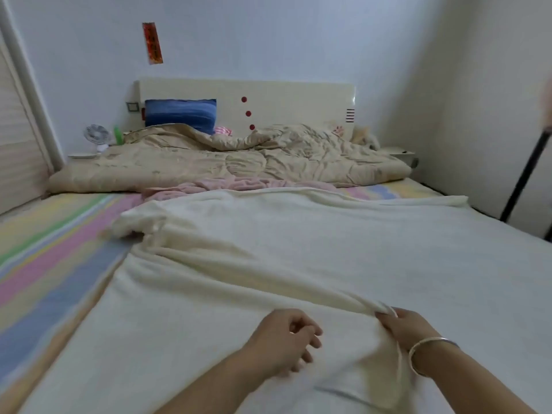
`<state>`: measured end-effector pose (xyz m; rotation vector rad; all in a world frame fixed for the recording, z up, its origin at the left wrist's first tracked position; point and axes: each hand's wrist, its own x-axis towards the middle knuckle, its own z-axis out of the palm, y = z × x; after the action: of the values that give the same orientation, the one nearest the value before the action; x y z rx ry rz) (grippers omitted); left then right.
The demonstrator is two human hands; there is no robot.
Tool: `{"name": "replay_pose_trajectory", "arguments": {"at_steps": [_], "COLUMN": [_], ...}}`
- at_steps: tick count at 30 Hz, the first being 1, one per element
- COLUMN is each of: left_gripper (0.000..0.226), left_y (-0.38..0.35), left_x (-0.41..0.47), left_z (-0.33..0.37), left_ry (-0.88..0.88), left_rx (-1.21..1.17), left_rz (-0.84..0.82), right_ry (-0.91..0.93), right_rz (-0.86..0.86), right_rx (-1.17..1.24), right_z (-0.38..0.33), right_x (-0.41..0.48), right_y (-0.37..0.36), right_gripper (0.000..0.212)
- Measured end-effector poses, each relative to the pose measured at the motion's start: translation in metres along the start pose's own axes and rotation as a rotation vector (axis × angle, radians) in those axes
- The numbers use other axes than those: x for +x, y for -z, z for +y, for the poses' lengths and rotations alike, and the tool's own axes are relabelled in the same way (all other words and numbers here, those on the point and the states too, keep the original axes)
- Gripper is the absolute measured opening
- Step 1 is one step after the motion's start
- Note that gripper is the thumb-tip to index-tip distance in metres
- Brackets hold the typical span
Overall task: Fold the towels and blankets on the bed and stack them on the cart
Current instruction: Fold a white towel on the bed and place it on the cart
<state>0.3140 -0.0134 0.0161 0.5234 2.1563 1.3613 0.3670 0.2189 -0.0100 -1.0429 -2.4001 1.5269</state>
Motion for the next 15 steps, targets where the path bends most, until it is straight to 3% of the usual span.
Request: {"name": "replay_pose_trajectory", "arguments": {"at_steps": [6, 11, 15], "left_gripper": [0.018, 0.018, 0.017], "left_y": [-0.078, -0.166, -0.228], "left_x": [0.035, 0.057, 0.067], "left_z": [0.023, 0.058, 0.092], "left_ry": [-0.019, -0.017, -0.118], "left_rx": [0.187, 0.278, 0.318], "left_rz": [0.217, 0.29, 0.318], "right_ry": [0.044, 0.09, 0.078], "right_rz": [0.038, 0.065, 0.151], "right_rx": [-0.038, -0.084, -0.173], "right_z": [0.062, 0.098, 0.13], "right_x": [0.043, 0.082, 0.104], "right_y": [0.115, 0.209, 0.299], "right_gripper": [0.02, 0.027, 0.03]}}
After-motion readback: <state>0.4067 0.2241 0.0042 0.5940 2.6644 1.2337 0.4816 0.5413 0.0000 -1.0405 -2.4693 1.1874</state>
